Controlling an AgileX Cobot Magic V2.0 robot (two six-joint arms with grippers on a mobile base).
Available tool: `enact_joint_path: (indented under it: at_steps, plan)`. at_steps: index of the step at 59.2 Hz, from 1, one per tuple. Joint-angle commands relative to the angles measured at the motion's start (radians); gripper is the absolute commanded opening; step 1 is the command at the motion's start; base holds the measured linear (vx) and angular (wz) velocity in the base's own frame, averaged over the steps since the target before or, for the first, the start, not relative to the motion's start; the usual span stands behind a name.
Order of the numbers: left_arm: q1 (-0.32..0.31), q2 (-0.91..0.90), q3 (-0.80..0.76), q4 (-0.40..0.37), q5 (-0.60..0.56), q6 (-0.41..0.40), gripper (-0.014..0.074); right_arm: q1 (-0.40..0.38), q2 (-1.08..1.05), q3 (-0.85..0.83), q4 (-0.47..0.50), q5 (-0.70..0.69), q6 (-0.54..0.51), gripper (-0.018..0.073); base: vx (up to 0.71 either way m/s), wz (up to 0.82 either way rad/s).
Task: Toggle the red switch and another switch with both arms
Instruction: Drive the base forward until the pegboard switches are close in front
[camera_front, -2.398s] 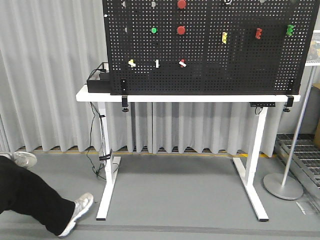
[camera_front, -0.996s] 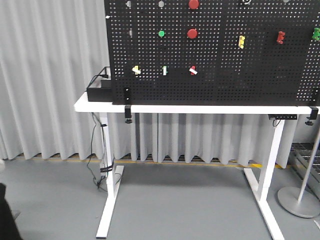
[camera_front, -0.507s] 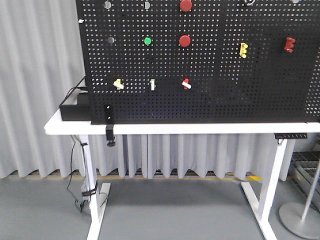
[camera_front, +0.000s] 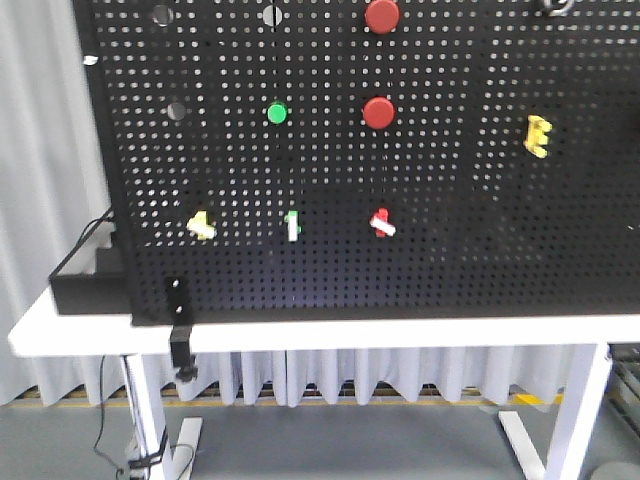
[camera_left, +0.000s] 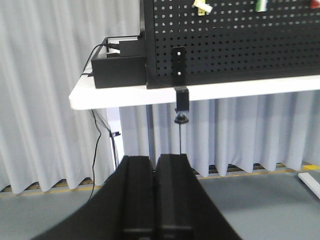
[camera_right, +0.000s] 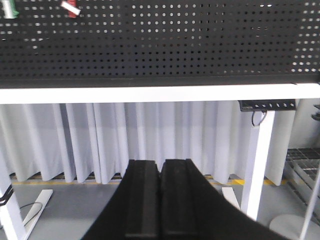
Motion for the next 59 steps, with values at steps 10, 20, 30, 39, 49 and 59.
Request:
enact_joint_path:
  at_steps: [10, 20, 30, 39, 49, 59]
  plan:
    - [0.001, -0.009, 0.019, -0.007, -0.077, -0.002, 0.0002, -0.007, -0.007, 0.005, -0.005, -0.081, -0.009, -0.0006, 0.39, -0.02]
    - [0.001, -0.009, 0.019, -0.007, -0.077, -0.002, 0.0002, -0.007, -0.007, 0.005, -0.005, -0.081, -0.009, -0.0006, 0.34, 0.00]
    - [0.001, -0.009, 0.019, -0.007, -0.077, -0.002, 0.0002, -0.007, -0.007, 0.005, -0.005, -0.081, -0.009, -0.0006, 0.29, 0.02]
    - [0.001, -0.009, 0.019, -0.007, -0.077, -0.002, 0.0002, -0.007, -0.007, 0.005, -0.005, -0.081, -0.009, -0.0006, 0.24, 0.03]
    - [0.001, -0.009, 0.019, -0.007, -0.077, -0.002, 0.0002, -0.007, -0.007, 0.005, -0.005, -0.081, -0.009, -0.0006, 0.18, 0.02]
    - [0.001, -0.009, 0.019, -0.007, -0.077, -0.002, 0.0002, -0.007, -0.007, 0.005, -0.005, -0.081, -0.009, -0.0006, 0.13, 0.01]
